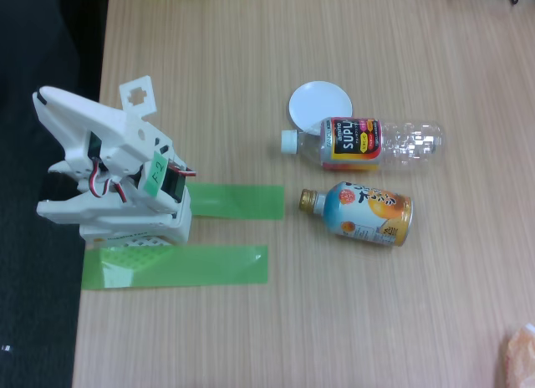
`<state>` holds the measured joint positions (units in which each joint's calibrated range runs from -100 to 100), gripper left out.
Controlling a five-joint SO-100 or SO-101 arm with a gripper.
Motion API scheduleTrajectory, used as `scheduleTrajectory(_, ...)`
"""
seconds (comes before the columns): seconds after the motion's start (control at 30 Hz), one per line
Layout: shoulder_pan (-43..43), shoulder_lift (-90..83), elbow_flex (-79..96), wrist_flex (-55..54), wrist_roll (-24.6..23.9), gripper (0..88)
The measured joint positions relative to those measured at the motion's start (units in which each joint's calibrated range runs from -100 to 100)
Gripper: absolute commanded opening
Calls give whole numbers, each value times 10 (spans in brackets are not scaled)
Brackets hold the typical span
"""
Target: Pick up the plastic bottle and stand it up on the white place
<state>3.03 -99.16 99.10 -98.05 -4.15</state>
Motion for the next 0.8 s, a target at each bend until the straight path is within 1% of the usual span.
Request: scheduleTrajectory(0.8,2,0,0,0,1,12)
